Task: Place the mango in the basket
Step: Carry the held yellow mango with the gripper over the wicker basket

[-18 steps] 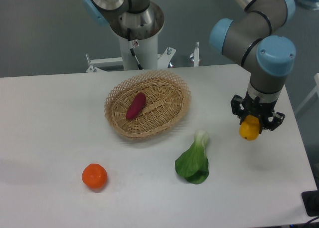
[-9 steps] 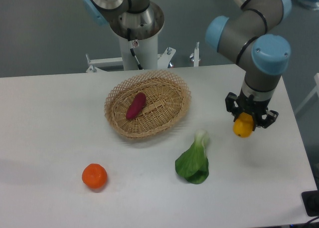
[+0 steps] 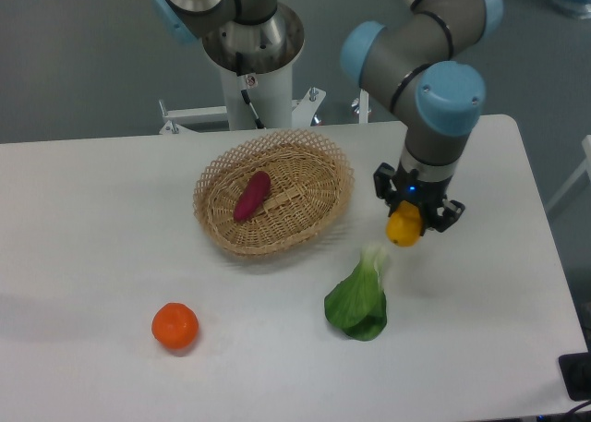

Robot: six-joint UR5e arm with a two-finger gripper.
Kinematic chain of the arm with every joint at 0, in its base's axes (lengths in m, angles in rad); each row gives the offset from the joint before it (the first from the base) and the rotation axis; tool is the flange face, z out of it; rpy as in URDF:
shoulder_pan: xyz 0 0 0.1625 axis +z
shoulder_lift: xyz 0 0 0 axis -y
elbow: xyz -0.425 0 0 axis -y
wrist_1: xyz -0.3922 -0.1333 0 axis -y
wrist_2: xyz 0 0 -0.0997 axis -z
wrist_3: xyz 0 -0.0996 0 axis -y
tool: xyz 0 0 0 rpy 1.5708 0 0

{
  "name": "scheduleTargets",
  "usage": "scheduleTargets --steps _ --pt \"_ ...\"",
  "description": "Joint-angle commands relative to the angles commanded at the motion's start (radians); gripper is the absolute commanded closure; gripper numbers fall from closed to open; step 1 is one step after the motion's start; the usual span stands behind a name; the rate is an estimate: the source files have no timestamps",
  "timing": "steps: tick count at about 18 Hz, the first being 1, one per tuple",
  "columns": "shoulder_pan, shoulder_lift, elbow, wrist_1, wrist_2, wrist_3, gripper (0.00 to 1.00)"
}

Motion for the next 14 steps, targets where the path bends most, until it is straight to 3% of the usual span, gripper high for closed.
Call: scheduleTargets --steps 8,14 --pt "-0.089 0.094 -0.140 0.009 0.003 0.002 0.68" --pt "-0.138 0.103 -0.213 0.012 0.017 -0.002 0.67"
